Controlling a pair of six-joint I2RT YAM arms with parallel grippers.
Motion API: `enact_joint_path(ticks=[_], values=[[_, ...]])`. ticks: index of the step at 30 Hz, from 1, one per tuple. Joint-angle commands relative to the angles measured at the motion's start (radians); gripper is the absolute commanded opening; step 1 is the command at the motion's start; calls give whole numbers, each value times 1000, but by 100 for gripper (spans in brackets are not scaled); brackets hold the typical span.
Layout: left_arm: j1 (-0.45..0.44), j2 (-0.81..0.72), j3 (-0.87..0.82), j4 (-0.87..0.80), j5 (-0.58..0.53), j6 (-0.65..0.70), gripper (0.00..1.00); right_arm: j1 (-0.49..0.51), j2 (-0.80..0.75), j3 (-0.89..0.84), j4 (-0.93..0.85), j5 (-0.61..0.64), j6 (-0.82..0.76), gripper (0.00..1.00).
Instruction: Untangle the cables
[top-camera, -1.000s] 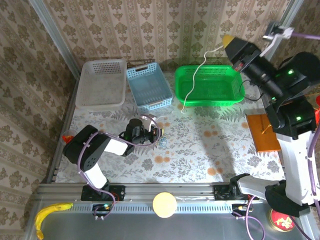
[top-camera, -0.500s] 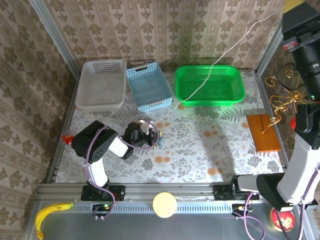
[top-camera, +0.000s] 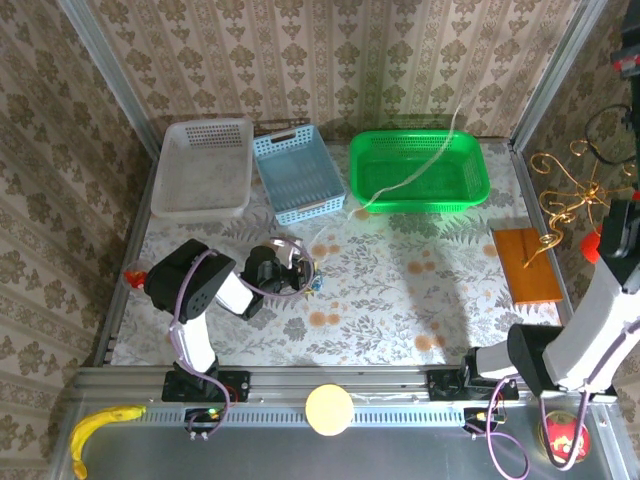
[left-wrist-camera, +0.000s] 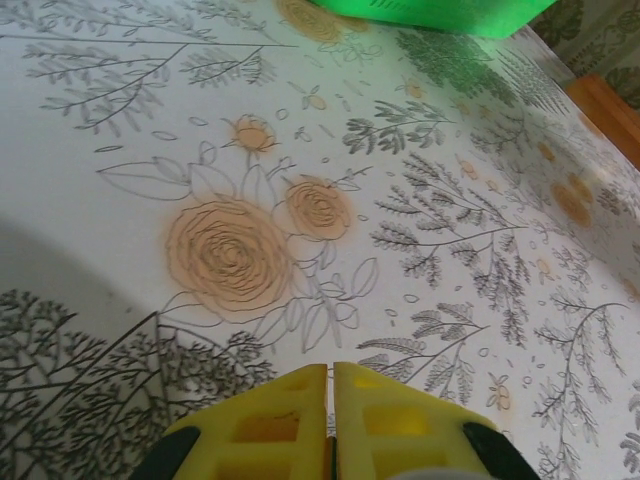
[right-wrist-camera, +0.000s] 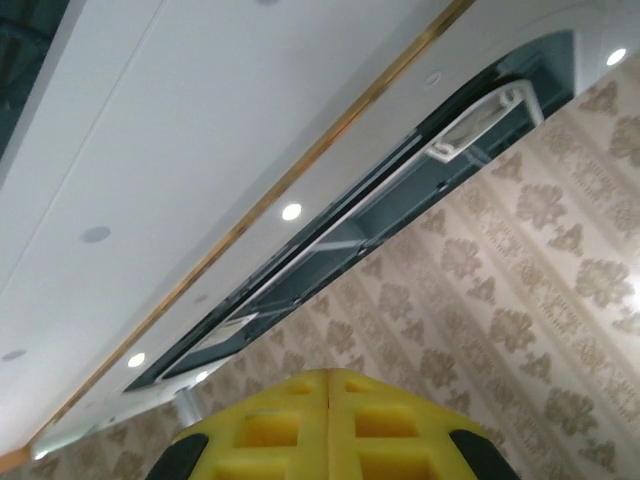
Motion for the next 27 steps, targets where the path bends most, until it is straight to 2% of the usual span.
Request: enact_joint_path(ticks=[1, 4, 7, 15, 23, 27], values=[[18, 20, -3, -10, 9, -22, 10, -121, 69, 48, 72, -49, 183, 0], [35, 2, 15, -57, 10, -19, 11, -235, 124, 44, 173, -134, 381, 0], [51, -25, 43, -107, 12, -15, 11, -270, 174, 48, 250, -192, 482, 0], [60, -89, 161, -281, 30, 20, 20, -259, 195, 49, 272, -330, 470, 0], [60, -136, 189, -346, 31, 27, 38, -231, 183, 50, 258, -402, 455, 0], [60, -171, 194, -379, 24, 38, 52, -173, 177, 44, 232, -408, 403, 0]])
